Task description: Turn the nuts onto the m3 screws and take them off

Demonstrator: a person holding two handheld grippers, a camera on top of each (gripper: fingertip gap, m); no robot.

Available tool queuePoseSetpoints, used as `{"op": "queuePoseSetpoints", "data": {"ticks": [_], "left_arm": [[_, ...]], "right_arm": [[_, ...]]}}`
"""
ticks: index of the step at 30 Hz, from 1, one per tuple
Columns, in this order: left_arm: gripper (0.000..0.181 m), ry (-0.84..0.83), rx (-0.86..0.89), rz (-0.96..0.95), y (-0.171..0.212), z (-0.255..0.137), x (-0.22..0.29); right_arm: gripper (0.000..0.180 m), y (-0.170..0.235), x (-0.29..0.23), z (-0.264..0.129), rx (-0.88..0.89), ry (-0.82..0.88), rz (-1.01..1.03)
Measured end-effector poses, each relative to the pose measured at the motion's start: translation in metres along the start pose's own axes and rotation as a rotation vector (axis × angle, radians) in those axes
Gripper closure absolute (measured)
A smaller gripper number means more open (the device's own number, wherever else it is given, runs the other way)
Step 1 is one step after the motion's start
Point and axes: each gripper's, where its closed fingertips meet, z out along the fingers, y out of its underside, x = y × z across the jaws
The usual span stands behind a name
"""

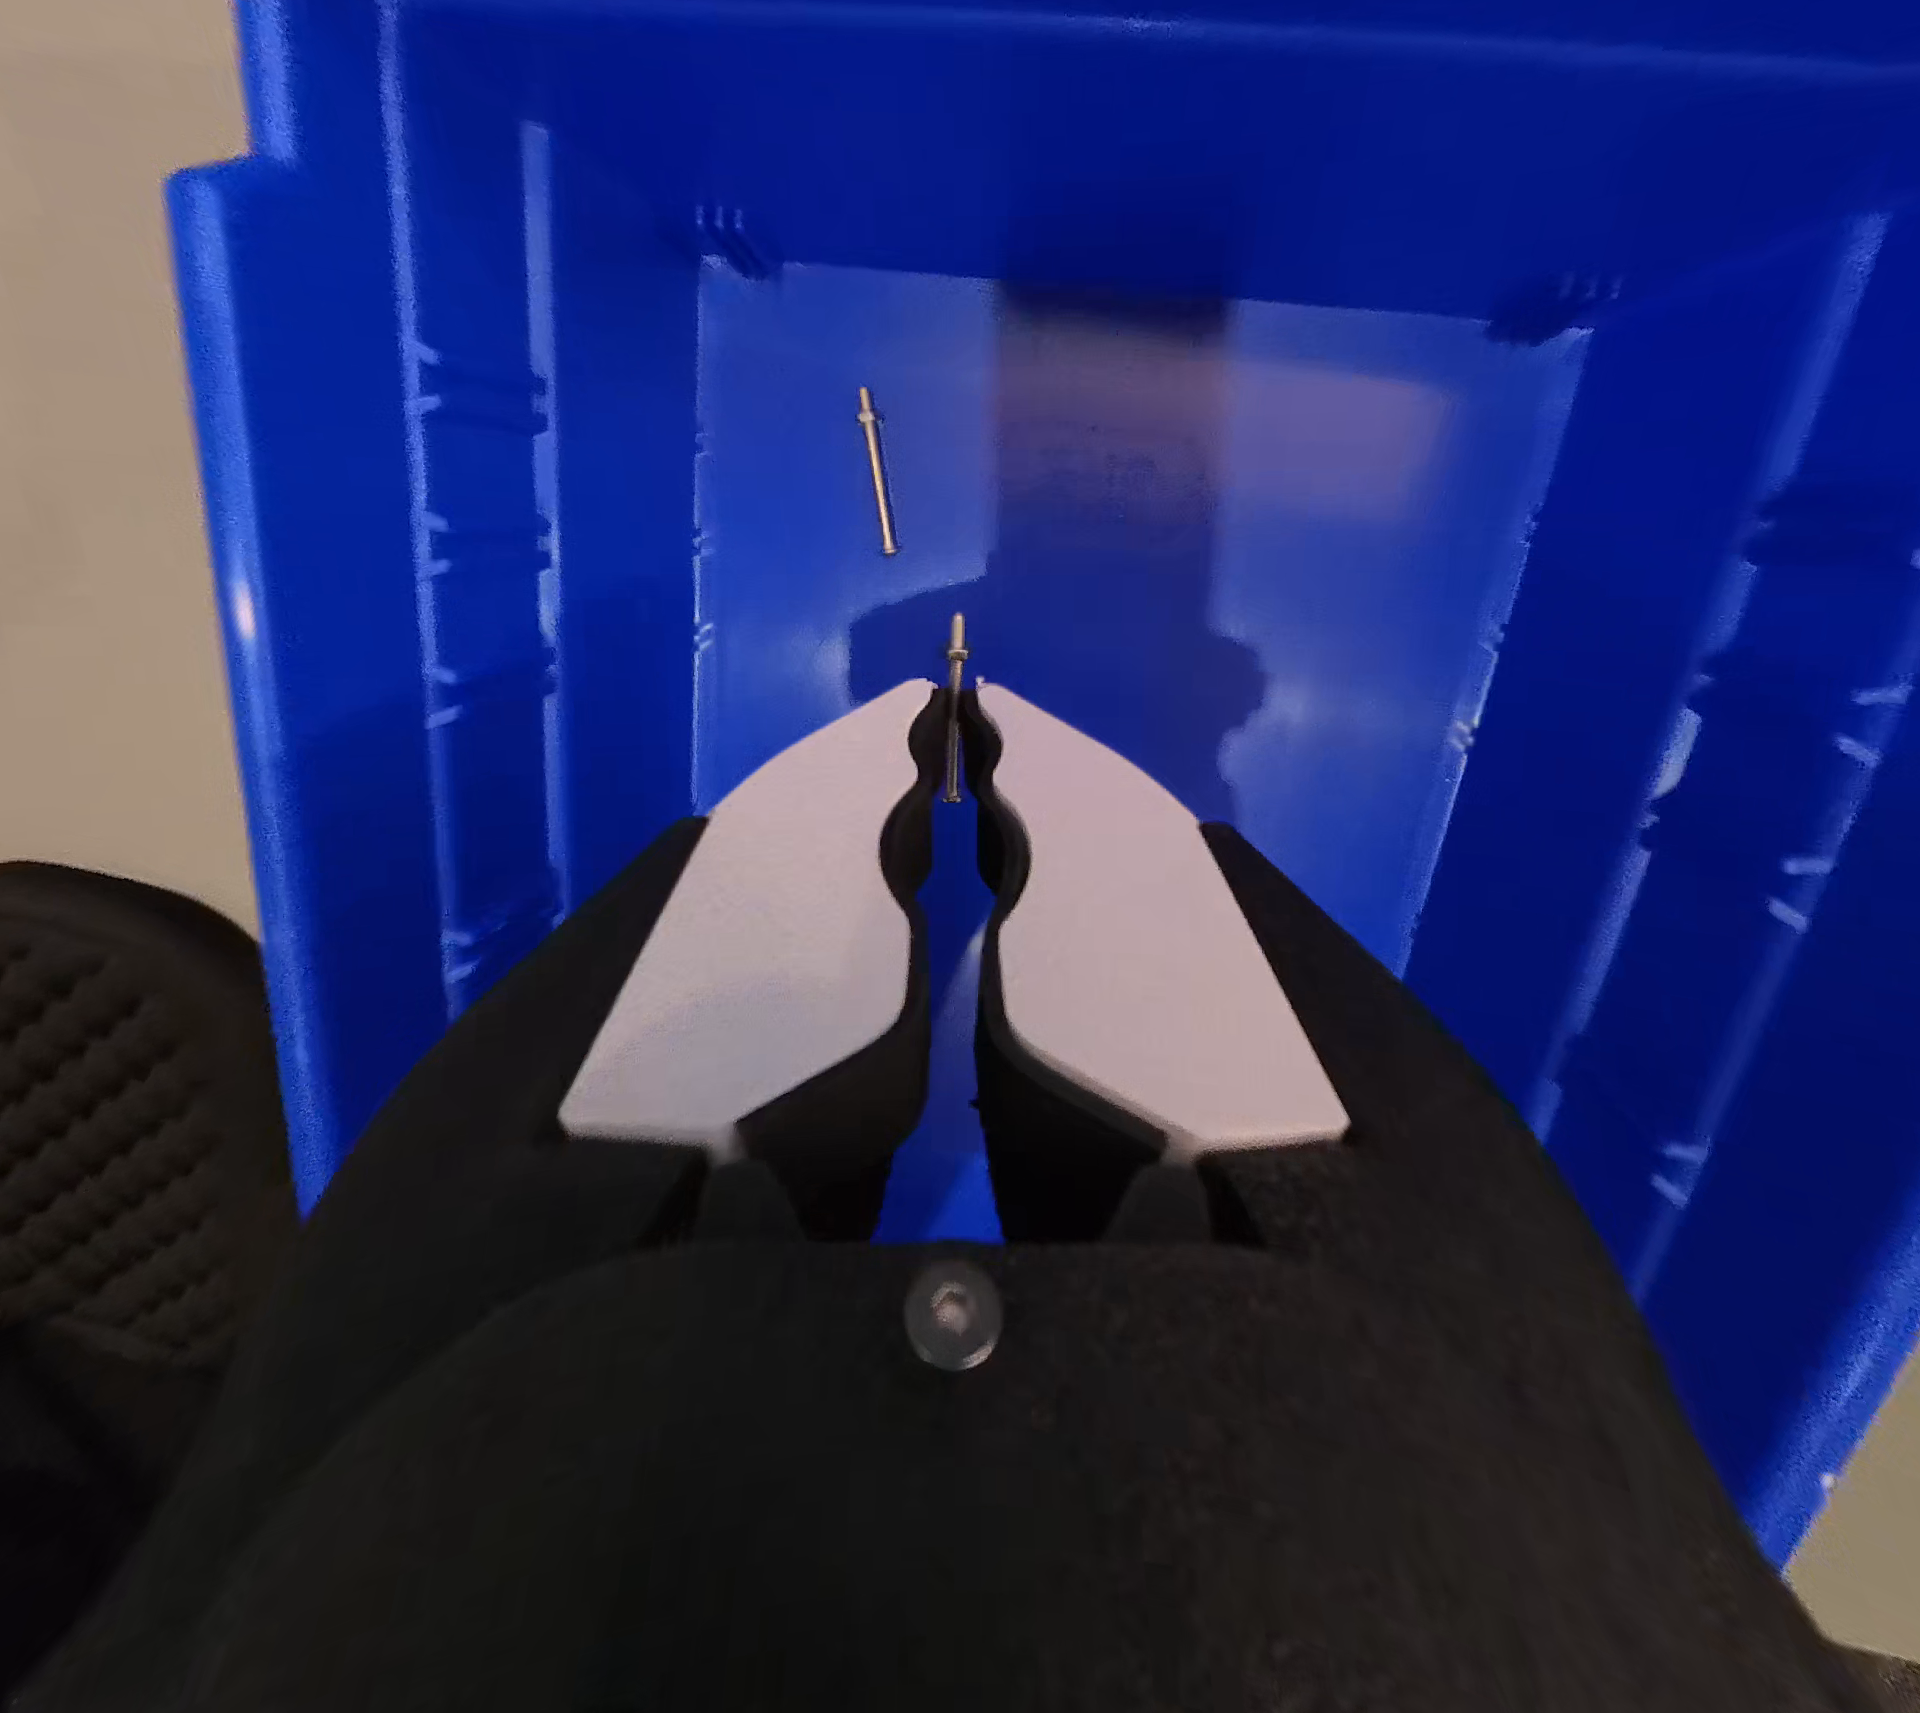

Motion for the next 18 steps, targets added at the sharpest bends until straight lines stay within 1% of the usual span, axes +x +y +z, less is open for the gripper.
{"op": "queuePoseSetpoints", "data": {"ticks": [1, 4, 9, 14, 18], "left_arm": [[0.149, -0.014, -0.012, 0.011, 0.000, 0.001, 0.000], [0.149, -0.046, -0.018, 0.021, -0.004, 0.002, -0.004], [0.149, -0.050, -0.012, -0.008, -0.009, 0.002, -0.002], [0.150, -0.068, -0.037, -0.010, -0.002, 0.003, 0.001], [0.150, -0.078, -0.066, -0.021, 0.006, 0.004, 0.001]], "right_arm": [[0.177, 0.000, 0.002, 0.004, -0.017, 0.004, 0.001], [0.177, -0.001, 0.003, 0.015, -0.047, -0.012, 0.006], [0.177, -0.007, 0.008, 0.034, -0.056, -0.032, -0.022], [0.177, -0.010, 0.010, 0.049, -0.084, -0.035, -0.054], [0.177, -0.018, 0.010, 0.051, -0.078, -0.036, -0.096]]}}
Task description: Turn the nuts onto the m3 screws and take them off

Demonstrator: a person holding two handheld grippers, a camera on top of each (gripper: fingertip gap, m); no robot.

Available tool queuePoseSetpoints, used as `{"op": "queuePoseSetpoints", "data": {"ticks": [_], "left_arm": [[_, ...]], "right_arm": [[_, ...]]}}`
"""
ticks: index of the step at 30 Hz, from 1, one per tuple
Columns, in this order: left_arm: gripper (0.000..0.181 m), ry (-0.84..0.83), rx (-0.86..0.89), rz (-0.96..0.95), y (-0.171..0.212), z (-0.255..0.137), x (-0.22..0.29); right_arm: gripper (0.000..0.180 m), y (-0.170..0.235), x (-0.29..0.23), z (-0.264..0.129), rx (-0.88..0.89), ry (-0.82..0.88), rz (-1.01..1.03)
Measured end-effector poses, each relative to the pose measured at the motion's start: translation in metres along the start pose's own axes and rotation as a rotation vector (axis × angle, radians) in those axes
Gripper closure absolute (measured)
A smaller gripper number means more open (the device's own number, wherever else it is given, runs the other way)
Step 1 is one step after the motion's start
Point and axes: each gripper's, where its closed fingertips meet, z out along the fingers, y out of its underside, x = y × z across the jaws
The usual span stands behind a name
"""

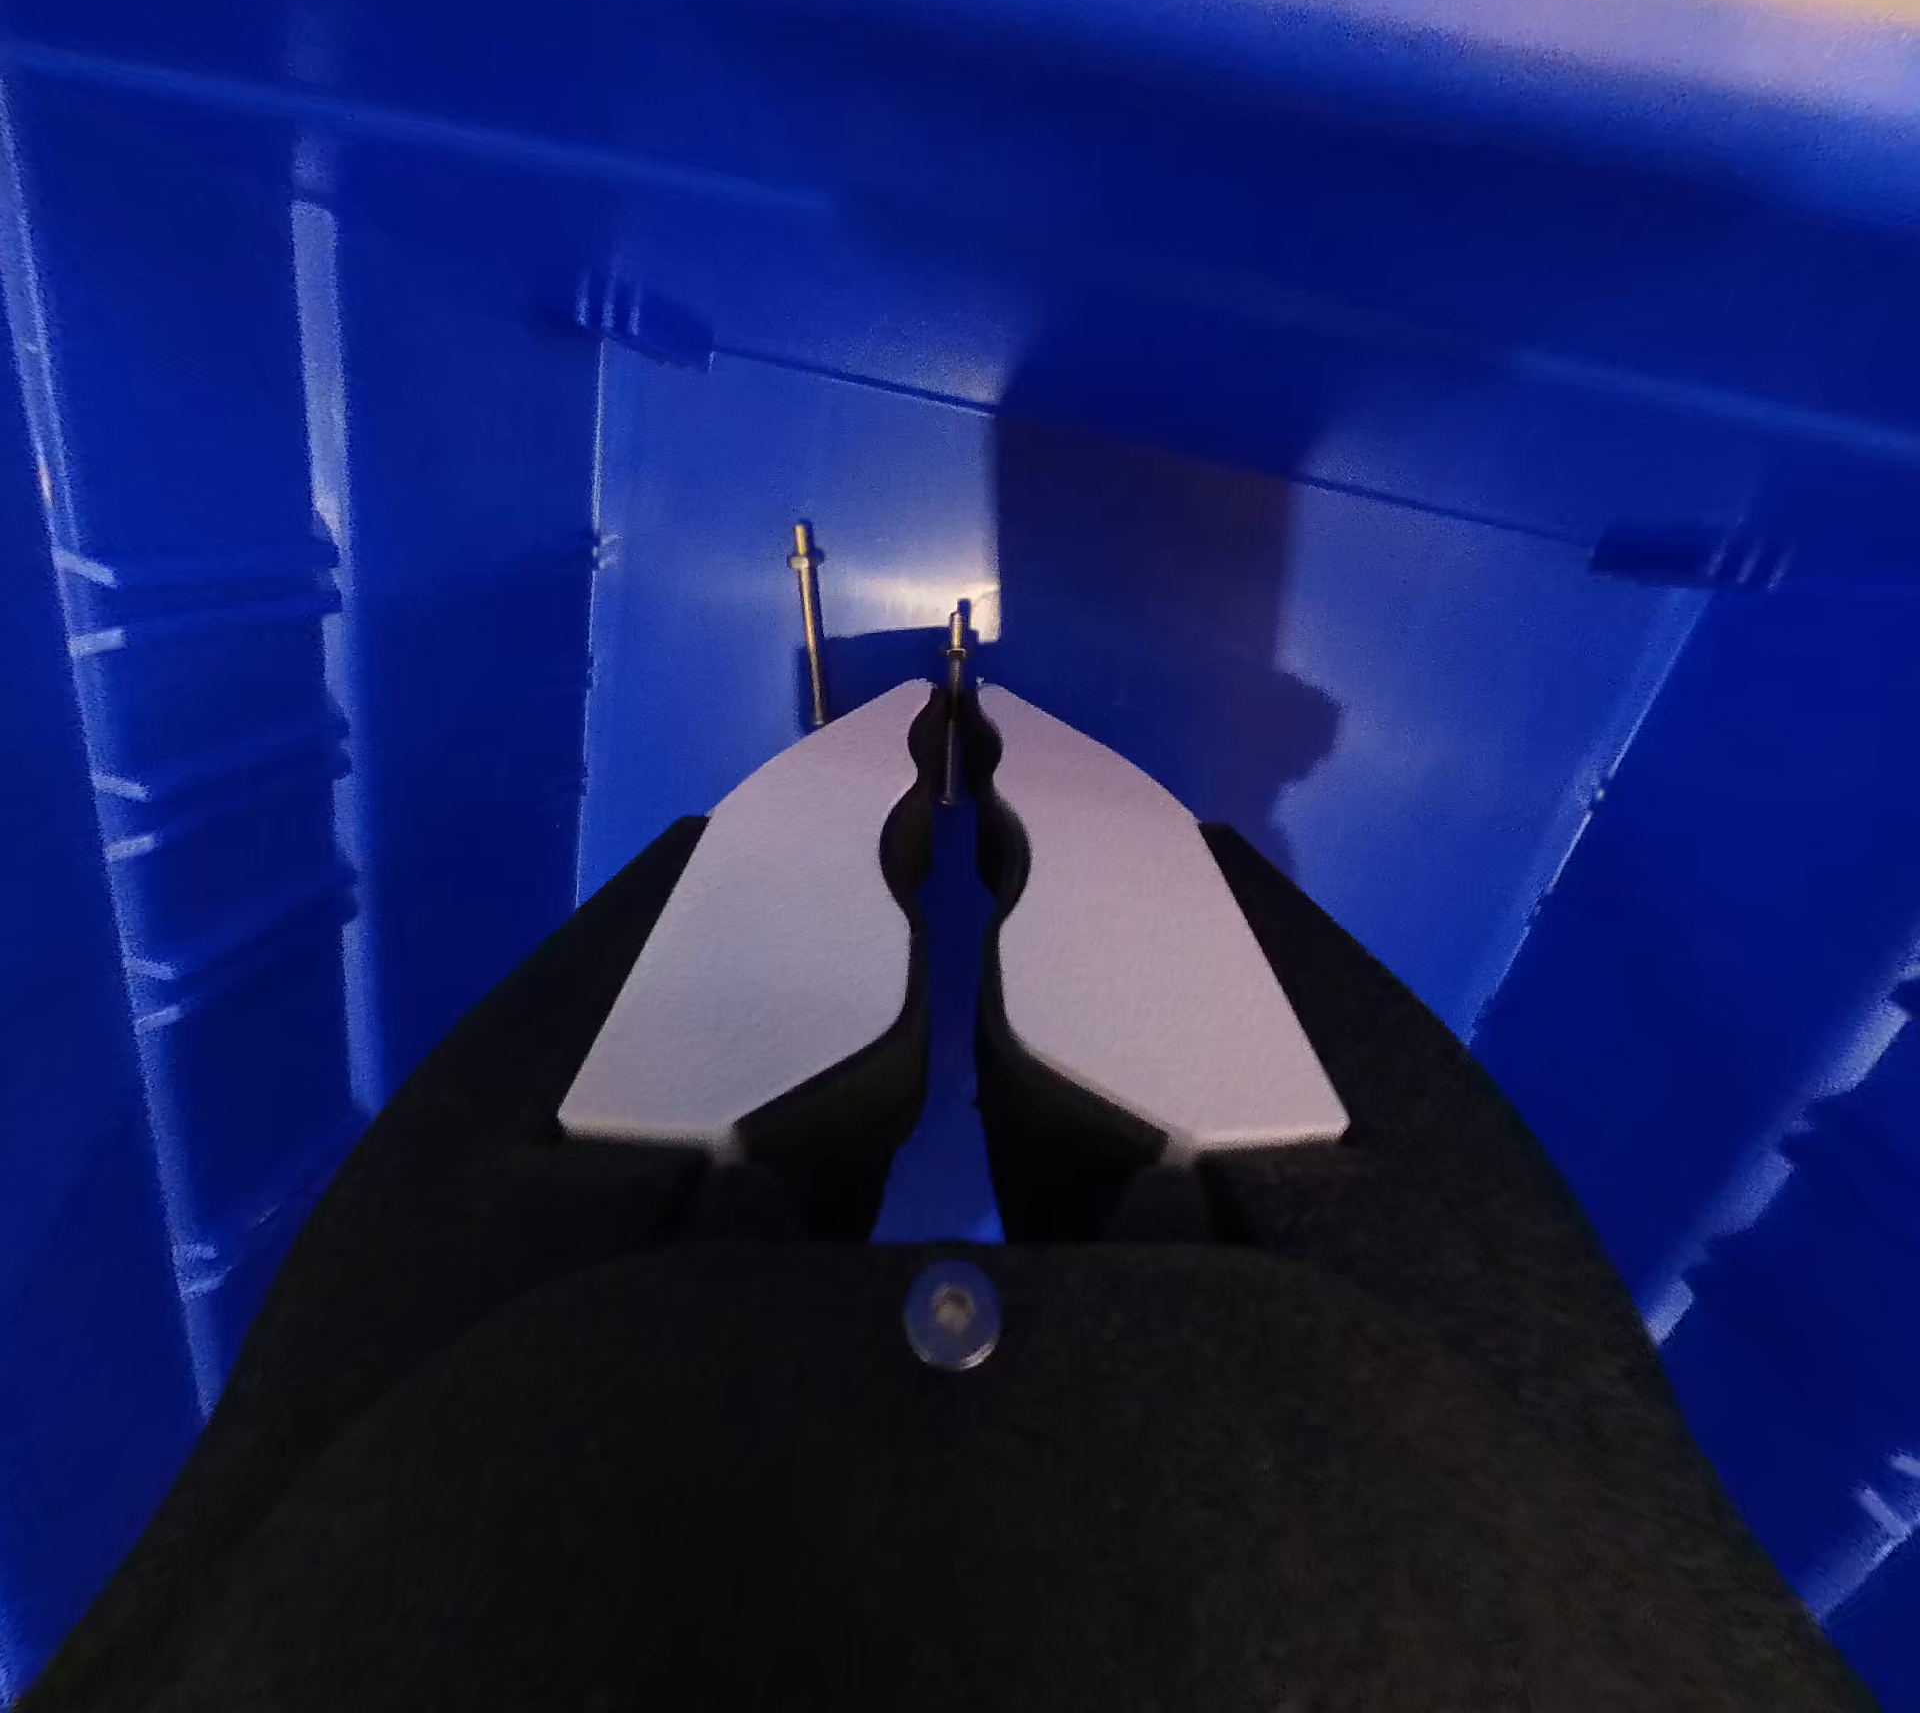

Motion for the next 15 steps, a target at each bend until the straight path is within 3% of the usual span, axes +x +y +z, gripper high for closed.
{"op": "queuePoseSetpoints", "data": {"ticks": [15], "left_arm": [[0.151, -0.017, 0.012, -0.020, 0.0024, -0.0036, -0.0051]], "right_arm": [[0.174, -0.0036, -0.0003, 0.0020, -0.001, 0.035, -0.085]]}}
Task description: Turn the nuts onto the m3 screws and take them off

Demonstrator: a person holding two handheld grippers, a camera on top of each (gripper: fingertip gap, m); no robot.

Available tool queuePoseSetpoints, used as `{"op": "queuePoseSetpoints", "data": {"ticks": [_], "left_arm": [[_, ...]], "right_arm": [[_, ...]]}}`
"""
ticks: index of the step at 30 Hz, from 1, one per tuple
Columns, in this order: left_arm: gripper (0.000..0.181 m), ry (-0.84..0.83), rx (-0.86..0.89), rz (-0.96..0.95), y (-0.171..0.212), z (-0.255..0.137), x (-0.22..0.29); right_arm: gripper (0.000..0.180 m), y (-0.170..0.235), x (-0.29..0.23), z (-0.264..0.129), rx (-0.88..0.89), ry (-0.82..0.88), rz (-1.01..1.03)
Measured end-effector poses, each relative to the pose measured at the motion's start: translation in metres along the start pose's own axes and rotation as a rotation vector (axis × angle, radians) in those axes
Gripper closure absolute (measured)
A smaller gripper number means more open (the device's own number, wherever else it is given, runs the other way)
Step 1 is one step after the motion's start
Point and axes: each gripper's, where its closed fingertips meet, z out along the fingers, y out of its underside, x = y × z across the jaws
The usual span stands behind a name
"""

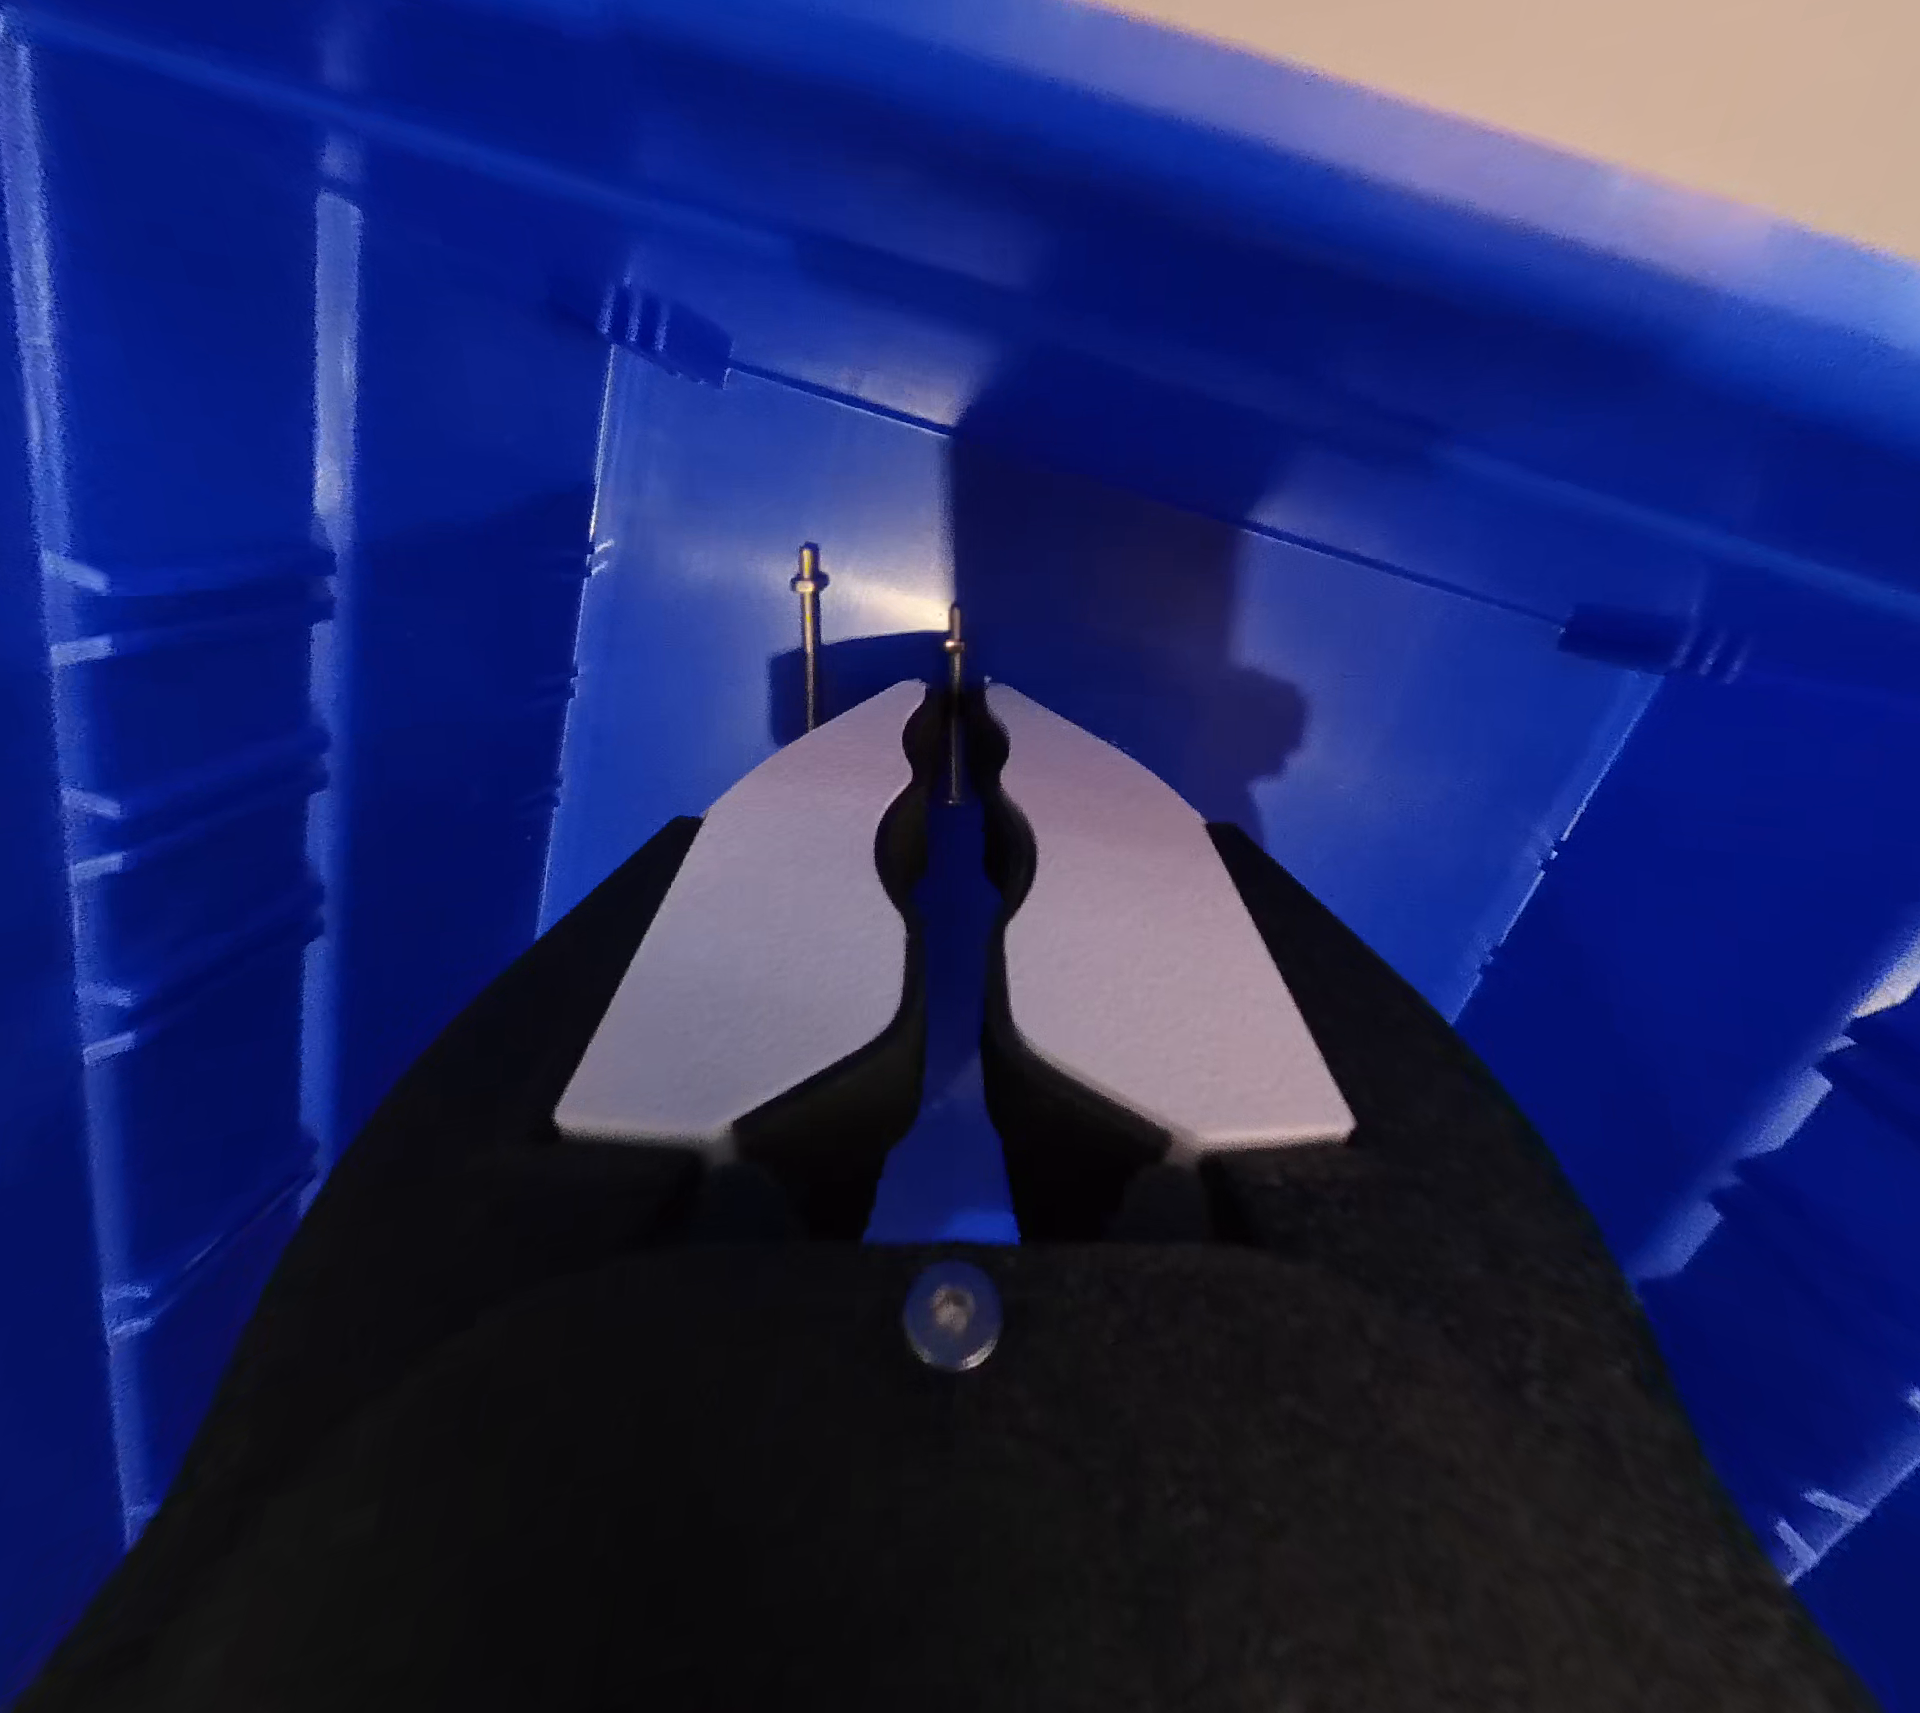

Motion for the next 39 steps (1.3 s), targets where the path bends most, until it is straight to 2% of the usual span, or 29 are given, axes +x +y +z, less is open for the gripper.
{"op": "queuePoseSetpoints", "data": {"ticks": [3, 6, 9, 11, 16, 20, 25, 30, 35, 39], "left_arm": [[0.151, -0.001, 0.009, 0.009, -0.003, -0.006, 0.002], [0.150, -0.025, 0.025, 0.017, -0.007, -0.019, 0.000], [0.149, -0.075, 0.033, 0.014, -0.009, -0.039, -0.006], [0.149, -0.145, 0.015, 0.018, -0.004, -0.054, -0.017], [0.149, -0.254, 0.036, -0.031, 0.000, -0.094, -0.043], [0.152, -0.348, 0.071, -0.091, -0.007, -0.144, -0.066], [0.151, -0.557, -0.026, -0.120, 0.009, -0.225, -0.099], [0.154, -0.708, -0.230, -0.170, 0.068, -0.305, -0.116], [0.156, -0.640, -0.547, -0.141, 0.157, -0.356, -0.114], [0.155, -0.528, -0.800, -0.042, 0.224, -0.372, -0.118]], "right_arm": [[0.171, -0.004, 0.000, -0.008, 0.051, 0.008, 0.001], [0.168, -0.007, -0.002, -0.034, 0.113, -0.001, 0.007], [0.168, -0.006, 0.000, -0.081, 0.159, 0.061, -0.011], [0.169, -0.013, -0.004, -0.123, 0.253, 0.117, -0.021], [0.169, -0.048, -0.062, -0.218, 0.557, 0.165, -0.087], [0.168, -0.075, -0.140, -0.251, 0.728, 0.132, -0.222], [0.168, -0.110, -0.247, -0.251, 0.862, 0.034, -0.432], [0.168, -0.133, -0.350, -0.221, 0.910, -0.130, -0.596], [0.169, -0.142, -0.415, -0.175, 0.842, -0.211, -0.731], [0.169, -0.144, -0.449, -0.147, 0.775, -0.273, -0.788]]}}
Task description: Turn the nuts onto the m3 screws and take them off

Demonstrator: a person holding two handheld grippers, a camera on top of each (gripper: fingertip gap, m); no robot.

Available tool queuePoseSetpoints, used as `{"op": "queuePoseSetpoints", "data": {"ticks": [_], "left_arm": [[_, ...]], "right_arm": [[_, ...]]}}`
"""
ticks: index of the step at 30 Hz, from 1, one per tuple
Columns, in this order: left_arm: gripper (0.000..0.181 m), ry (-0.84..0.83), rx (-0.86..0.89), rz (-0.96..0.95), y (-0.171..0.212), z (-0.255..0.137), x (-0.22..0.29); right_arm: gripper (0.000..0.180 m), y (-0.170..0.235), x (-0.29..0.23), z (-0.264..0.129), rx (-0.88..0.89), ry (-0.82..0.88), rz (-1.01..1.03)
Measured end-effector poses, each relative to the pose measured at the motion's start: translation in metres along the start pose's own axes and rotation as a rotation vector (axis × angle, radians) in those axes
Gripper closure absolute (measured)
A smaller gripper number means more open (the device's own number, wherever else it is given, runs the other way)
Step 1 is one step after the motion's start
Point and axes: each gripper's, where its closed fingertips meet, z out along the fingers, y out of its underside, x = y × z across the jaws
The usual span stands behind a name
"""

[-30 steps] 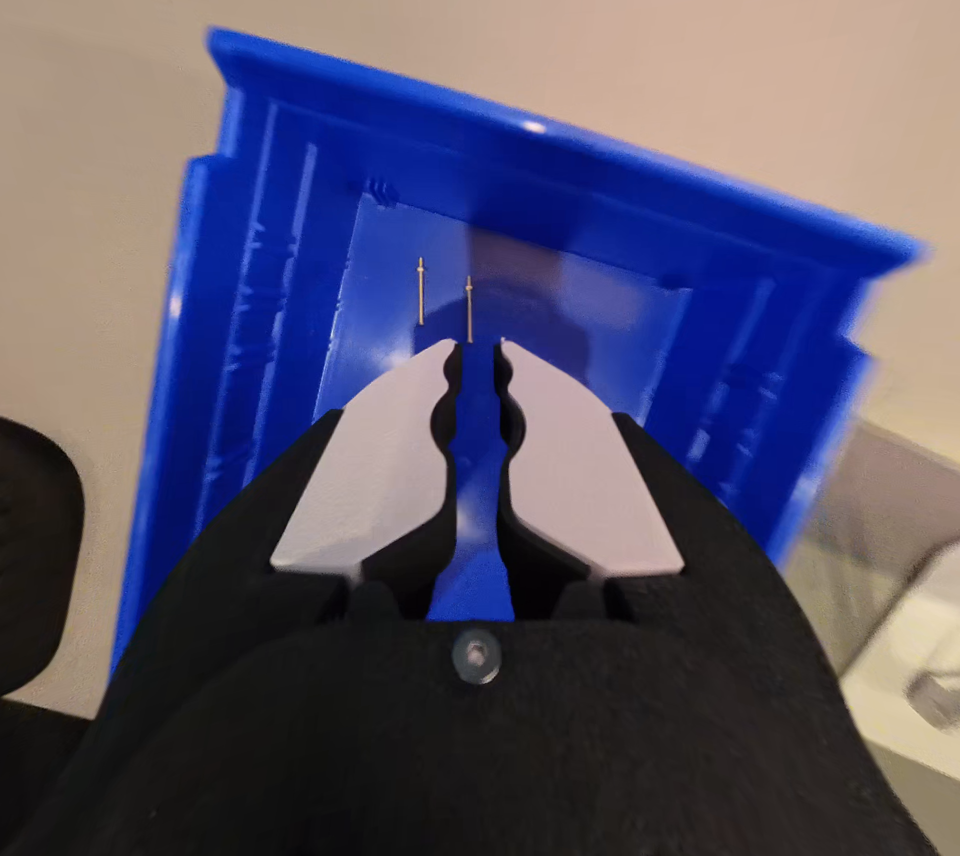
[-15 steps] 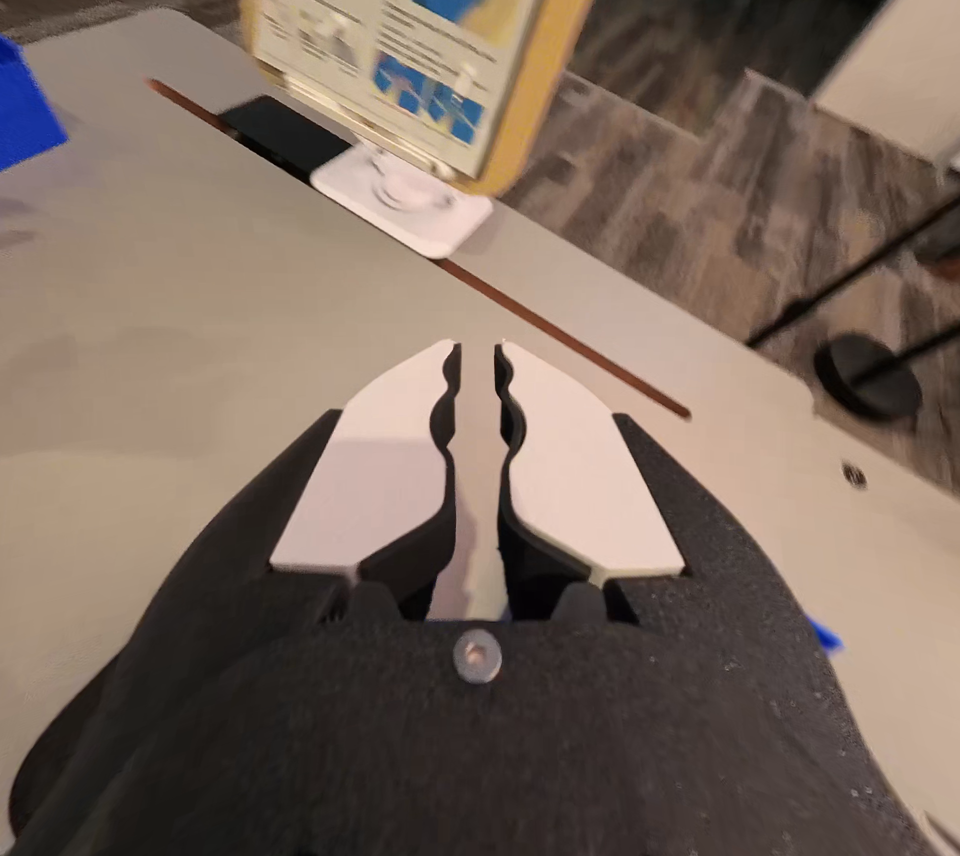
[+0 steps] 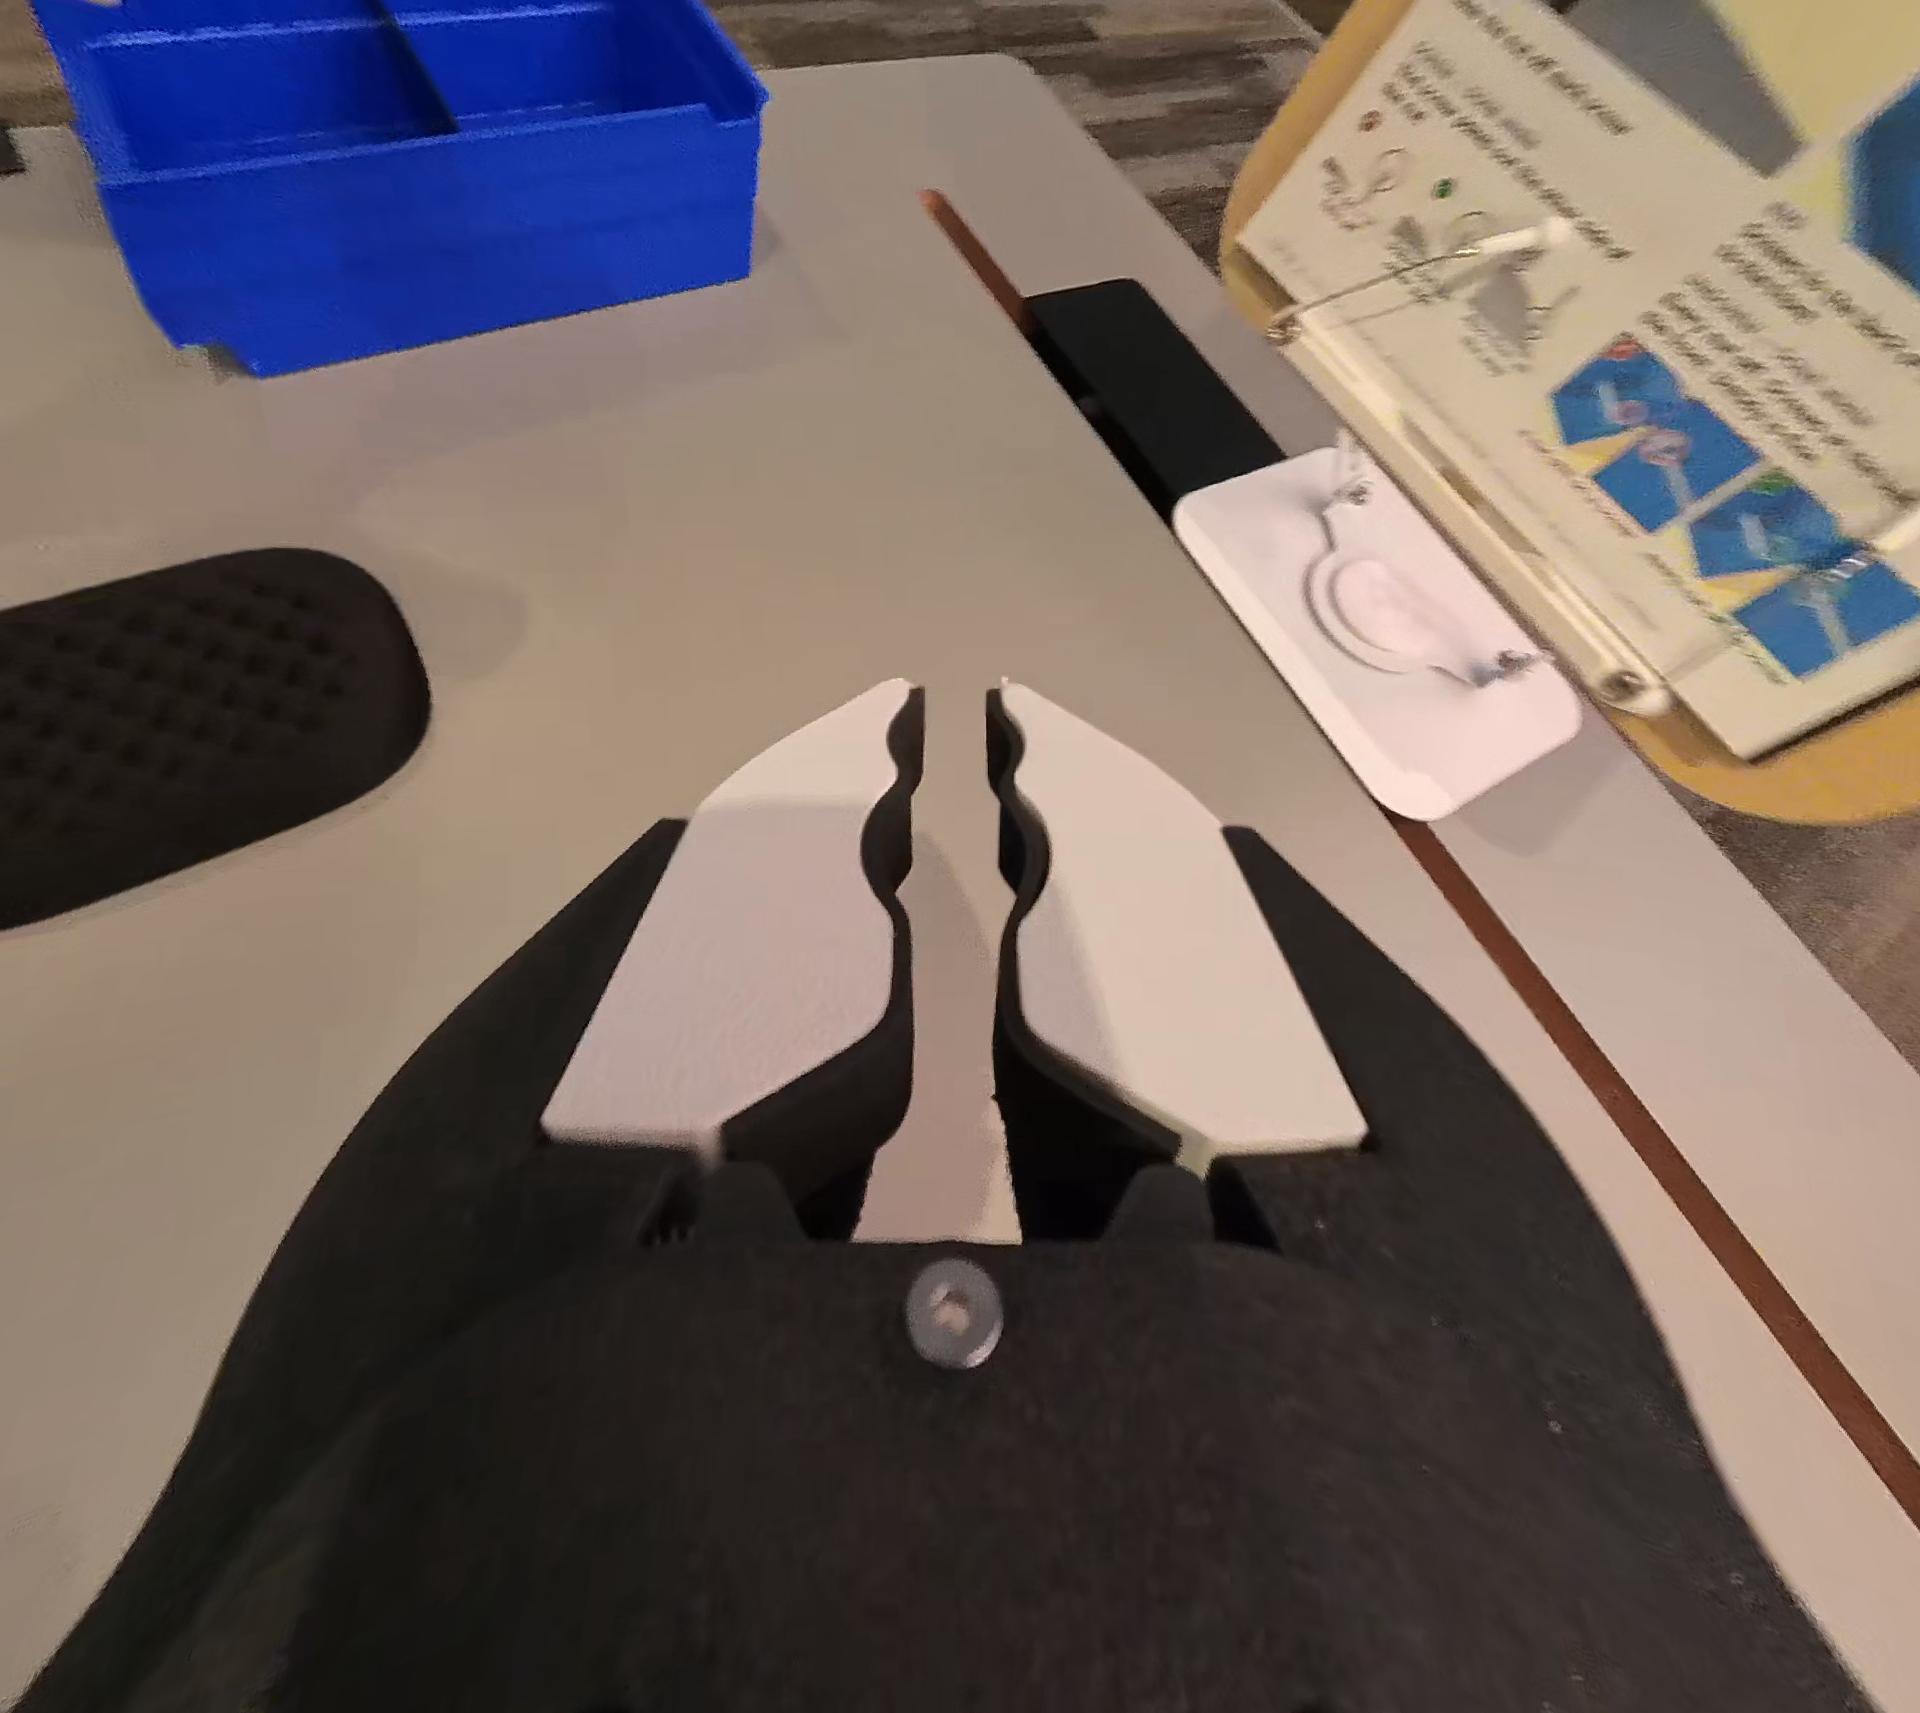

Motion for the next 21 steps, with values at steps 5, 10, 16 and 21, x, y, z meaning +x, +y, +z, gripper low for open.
{"op": "queuePoseSetpoints", "data": {"ticks": [5, 10, 16, 21], "left_arm": [[0.159, 0.075, -0.179, 0.202, 0.040, 0.042, -0.003], [0.160, 0.209, -0.211, 0.281, 0.051, 0.070, -0.005], [0.160, 0.306, -0.254, 0.369, 0.063, 0.091, -0.002], [0.158, 0.335, -0.286, 0.458, 0.074, 0.103, -0.004]], "right_arm": [[0.169, -0.009, -0.017, 0.027, 0.029, -0.076, 0.017], [0.170, -0.015, -0.019, 0.043, 0.076, -0.130, 0.063], [0.170, -0.004, -0.003, 0.053, 0.074, -0.135, 0.107], [0.173, 0.012, 0.011, 0.055, 0.068, -0.134, 0.165]]}}
